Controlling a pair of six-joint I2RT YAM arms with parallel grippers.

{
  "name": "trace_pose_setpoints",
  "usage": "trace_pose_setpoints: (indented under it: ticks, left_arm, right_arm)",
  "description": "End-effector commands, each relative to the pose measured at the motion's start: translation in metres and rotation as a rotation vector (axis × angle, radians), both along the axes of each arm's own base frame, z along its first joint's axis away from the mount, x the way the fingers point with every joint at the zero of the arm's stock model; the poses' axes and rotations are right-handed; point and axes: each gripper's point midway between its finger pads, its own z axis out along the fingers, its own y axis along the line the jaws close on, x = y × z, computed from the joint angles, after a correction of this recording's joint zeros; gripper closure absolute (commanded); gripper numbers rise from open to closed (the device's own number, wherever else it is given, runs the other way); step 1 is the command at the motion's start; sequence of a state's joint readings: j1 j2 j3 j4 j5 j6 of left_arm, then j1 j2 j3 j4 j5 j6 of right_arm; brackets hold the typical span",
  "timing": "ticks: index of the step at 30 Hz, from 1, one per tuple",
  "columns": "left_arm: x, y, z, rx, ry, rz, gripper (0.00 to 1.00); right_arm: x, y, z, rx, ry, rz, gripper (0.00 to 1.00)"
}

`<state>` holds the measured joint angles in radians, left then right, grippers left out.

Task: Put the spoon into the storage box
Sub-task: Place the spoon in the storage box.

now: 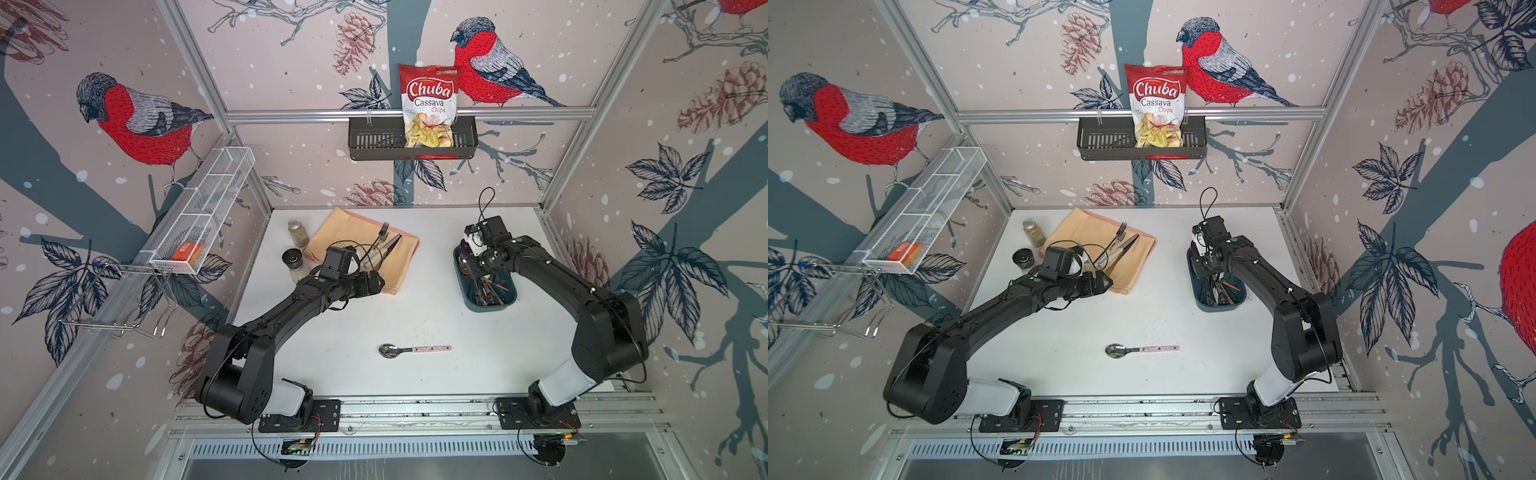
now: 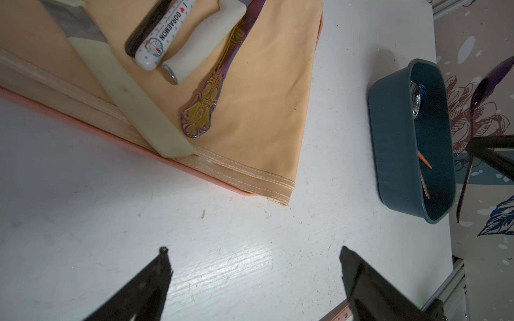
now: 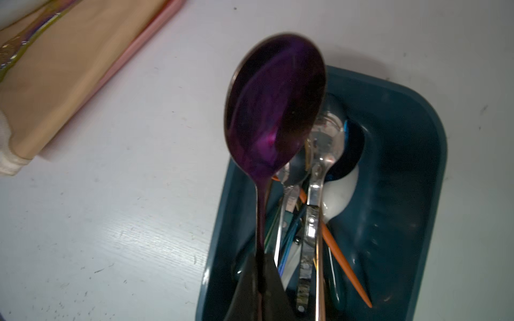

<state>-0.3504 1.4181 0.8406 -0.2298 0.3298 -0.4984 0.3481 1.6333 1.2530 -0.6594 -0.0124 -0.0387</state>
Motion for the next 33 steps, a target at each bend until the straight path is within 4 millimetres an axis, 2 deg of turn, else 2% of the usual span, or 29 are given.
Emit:
trace_pose_setpoints:
  ticks: [1,9,25,29,33]
  left_arm:
    - [0.004,-0.002,0.001,0.003,-0.004,0.0,0.04]
    - [0.008,-0.004,0.001,0.003,-0.001,0.003,0.04]
    - [0.008,-0.005,0.0,0.007,0.004,0.004,0.04]
    - [0.007,-0.002,0.001,0.022,-0.001,0.009,0.04]
    - [0.006,0.004,0.004,0.033,-0.008,0.033,0.04]
  right_arm:
    - [0.003,-0.015,-0.009,0.019,0.051,-0.088,0.99]
    - [0.013,-0.038,-0.041,-0.004,0.107,-0.163,0.99]
    - [0.009,-0.028,-0.064,0.008,0.153,-0.127,0.9]
    - [0.009,-0.029,-0.063,-0.003,0.148,-0.135,0.84]
    - [0.014,-0.031,-0.045,-0.03,0.098,-0.135,0.71]
